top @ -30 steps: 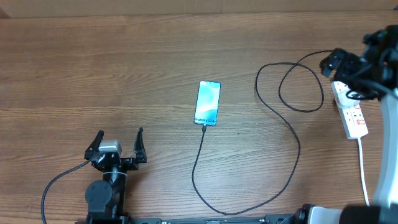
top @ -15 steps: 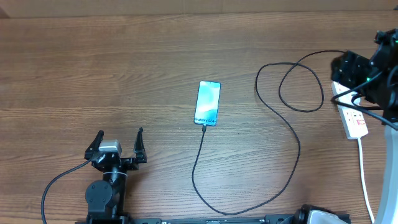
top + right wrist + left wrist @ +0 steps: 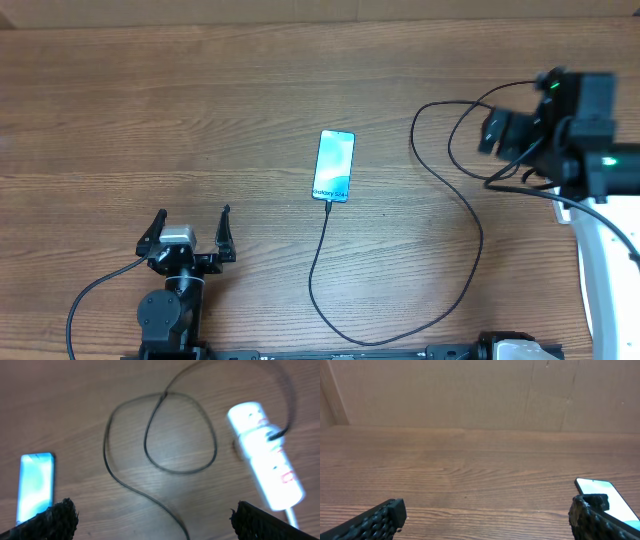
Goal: Plug charger to phone and switch on socket
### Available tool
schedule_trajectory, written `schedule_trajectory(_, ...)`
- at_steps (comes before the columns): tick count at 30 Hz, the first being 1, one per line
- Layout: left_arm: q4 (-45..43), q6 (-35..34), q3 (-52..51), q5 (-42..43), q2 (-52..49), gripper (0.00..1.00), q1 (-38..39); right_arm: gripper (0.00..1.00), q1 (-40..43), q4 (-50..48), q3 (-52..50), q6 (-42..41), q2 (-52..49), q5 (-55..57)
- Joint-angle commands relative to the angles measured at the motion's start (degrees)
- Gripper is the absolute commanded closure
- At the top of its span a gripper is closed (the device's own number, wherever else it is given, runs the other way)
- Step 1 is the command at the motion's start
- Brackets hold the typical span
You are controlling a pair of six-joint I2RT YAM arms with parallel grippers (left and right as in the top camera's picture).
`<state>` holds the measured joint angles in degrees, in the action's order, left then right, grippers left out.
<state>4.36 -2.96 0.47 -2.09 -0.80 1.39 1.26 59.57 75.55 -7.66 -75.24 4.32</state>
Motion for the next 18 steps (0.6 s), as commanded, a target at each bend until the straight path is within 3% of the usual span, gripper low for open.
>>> schedule_trajectory(1, 0.0, 0.6, -0.2, 0.6, 0.6, 0.0, -0.4, 0.0, -1.3, -4.1, -9.2, 0.5, 2.1, -0.5)
schedule_trajectory(9, 0.0, 0.6, -0.2, 0.6, 0.6, 0.0, -0.4, 0.0, -2.3, -34.0, -40.2, 0.5, 9.7, -10.0)
schedule_trajectory(18, 0.0, 0.6, -0.2, 0.6, 0.6, 0.0, -0.4, 0.0, -2.6, -53.4, -57.5, 0.5, 14.9, -13.0)
